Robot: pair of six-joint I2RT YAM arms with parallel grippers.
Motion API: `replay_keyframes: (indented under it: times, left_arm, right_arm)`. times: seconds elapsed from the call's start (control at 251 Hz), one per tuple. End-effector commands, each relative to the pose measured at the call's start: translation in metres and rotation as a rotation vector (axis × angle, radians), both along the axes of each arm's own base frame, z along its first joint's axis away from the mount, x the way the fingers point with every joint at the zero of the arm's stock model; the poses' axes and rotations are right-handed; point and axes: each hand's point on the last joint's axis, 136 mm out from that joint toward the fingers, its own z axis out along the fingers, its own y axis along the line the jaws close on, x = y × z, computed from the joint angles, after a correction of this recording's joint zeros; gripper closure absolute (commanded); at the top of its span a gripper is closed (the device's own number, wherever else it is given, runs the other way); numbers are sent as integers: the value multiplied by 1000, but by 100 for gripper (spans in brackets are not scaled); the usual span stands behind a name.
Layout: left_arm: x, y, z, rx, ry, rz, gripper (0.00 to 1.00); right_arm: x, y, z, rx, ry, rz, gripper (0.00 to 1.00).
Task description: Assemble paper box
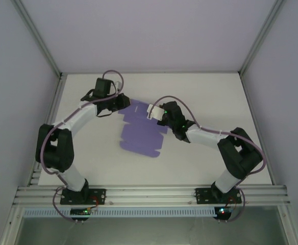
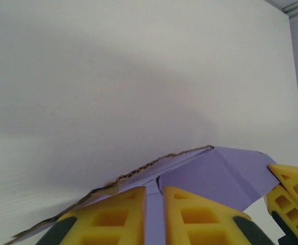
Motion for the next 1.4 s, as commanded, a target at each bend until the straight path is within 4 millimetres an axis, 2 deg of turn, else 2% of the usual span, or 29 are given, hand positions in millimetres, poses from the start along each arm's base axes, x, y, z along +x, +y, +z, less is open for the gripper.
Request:
replay_keyframes:
  times: [0.0, 0.124, 0.271, 0.427, 0.491, 0.559, 0.675, 0.754, 0.85, 1.022, 1.118, 1.237, 1.317, 1.397]
  left_arm:
    - [-2, -27, 12, -60, -24, -108, 88]
    - [-8, -41, -3, -58, 11, -153, 90]
    - [-11, -57, -7, -89, 26, -189, 90]
    - [-5, -76, 1, -183, 13, -203, 88]
    - [-1, -81, 5, -232, 5, -192, 82]
    - [0, -84, 9, -278, 2, -185, 81]
    - [-9, -88, 16, -333, 2, -216, 74]
    - [-16, -75, 14, -296, 4, -200, 74]
    - [-25, -40, 7, -184, -10, -127, 68]
    - [-46, 40, -10, 5, -41, 78, 25]
    - [-57, 71, -21, 40, -48, 156, 0]
    - [-60, 94, -40, 53, -9, 211, 0]
    - [-57, 91, -48, 32, -13, 188, 1]
    - [-53, 77, -47, -31, -45, 132, 3]
  right_arm:
    - [2, 4, 11, 31, -10, -14, 100]
    - [3, 7, 15, 40, -16, -13, 100]
    - [1, 12, 13, 41, -9, -3, 100]
    - [-3, 19, 11, 49, -13, 11, 100]
    - [-6, 23, 8, 46, -9, 22, 100]
    - [-6, 23, 5, 43, -9, 19, 100]
    - [-7, 22, -1, 26, 1, 18, 100]
    - [-2, 14, 3, -4, -23, -1, 100]
    - [1, 5, 13, -6, -25, -14, 100]
    - [-7, -3, 32, 43, 12, 12, 100]
    - [-12, -7, 38, 62, 33, 26, 100]
    - [-18, -8, 48, 106, 42, 50, 100]
    - [-20, -7, 56, 153, 50, 62, 100]
    - [-20, -7, 62, 178, 48, 59, 100]
